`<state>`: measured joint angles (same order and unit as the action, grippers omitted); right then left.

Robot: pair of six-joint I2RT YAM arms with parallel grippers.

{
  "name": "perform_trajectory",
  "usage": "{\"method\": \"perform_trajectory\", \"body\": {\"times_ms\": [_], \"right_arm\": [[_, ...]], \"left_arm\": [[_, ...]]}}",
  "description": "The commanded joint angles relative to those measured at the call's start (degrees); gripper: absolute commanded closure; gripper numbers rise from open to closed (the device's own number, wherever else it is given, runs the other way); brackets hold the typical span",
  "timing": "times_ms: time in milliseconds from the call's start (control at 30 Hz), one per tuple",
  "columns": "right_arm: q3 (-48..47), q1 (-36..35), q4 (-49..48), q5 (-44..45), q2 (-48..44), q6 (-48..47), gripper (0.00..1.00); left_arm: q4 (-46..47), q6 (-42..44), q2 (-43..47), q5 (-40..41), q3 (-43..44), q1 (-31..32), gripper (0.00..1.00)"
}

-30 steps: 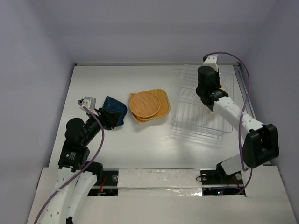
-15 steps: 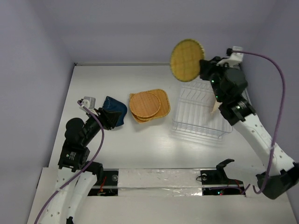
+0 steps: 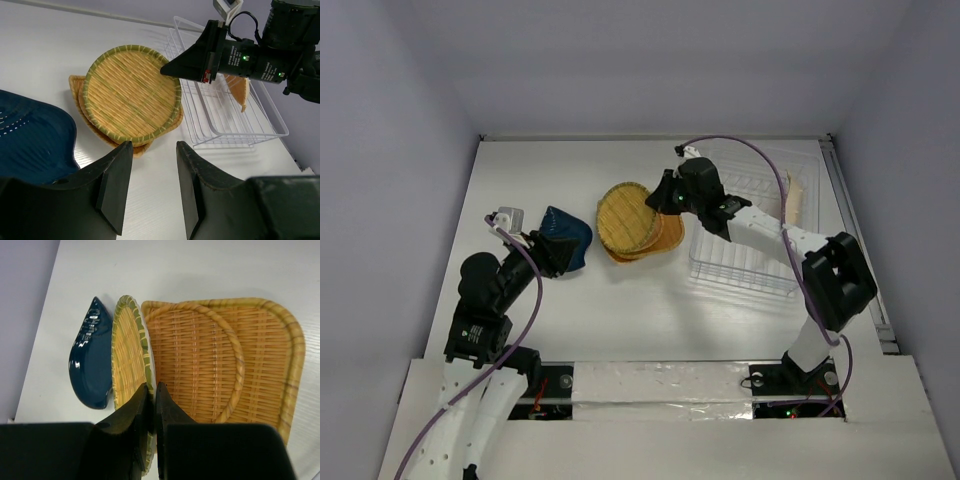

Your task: Unload the plates from the dish rack

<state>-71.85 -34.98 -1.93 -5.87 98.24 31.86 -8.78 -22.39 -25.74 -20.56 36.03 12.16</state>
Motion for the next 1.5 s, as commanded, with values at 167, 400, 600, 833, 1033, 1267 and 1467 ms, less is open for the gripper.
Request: {"method": "perform_trajectory", "body": {"times_ms": [167, 400, 600, 833, 1033, 1267, 1467], "right_arm": [[1.01, 0.00, -5.62, 4.37, 0.46, 3.56, 0.99], [2.60, 0.00, -5.98, 7.62, 2.31, 5.06, 0.94], [3.65, 0.00, -3.26, 13.86, -0.84, 5.50, 0.49], [4.61, 0.00, 0.35, 19.39, -6.21, 1.90, 0.30], [11.73, 2.37, 1.31, 26.96, -17.54, 2.25, 0.88], [13.50, 10.02, 8.70, 22.33, -19.84, -2.49, 0.82], [8.14, 10.02, 12.22, 14.93, -13.78, -6.98, 0.38]], "left_arm": [[3.15, -0.11, -0.02, -0.27, -0.70, -0.56, 0.63], [3.33, -0.11, -0.02, -0.71, -0.79, -0.56, 0.63], [3.50, -0.19, 0.07, -0.98, -0.87, -0.56, 0.63], [3.59, -0.19, 0.34, -1.24, -0.79, -0.56, 0.63], [3.68, -0.11, 0.69, -1.59, -0.87, -0.56, 0.63], [3.68, -0.11, 1.74, -1.59, -0.87, -0.56, 0.63], [3.59, -0.11, 2.09, -1.33, -0.87, -0.56, 0.63]]}}
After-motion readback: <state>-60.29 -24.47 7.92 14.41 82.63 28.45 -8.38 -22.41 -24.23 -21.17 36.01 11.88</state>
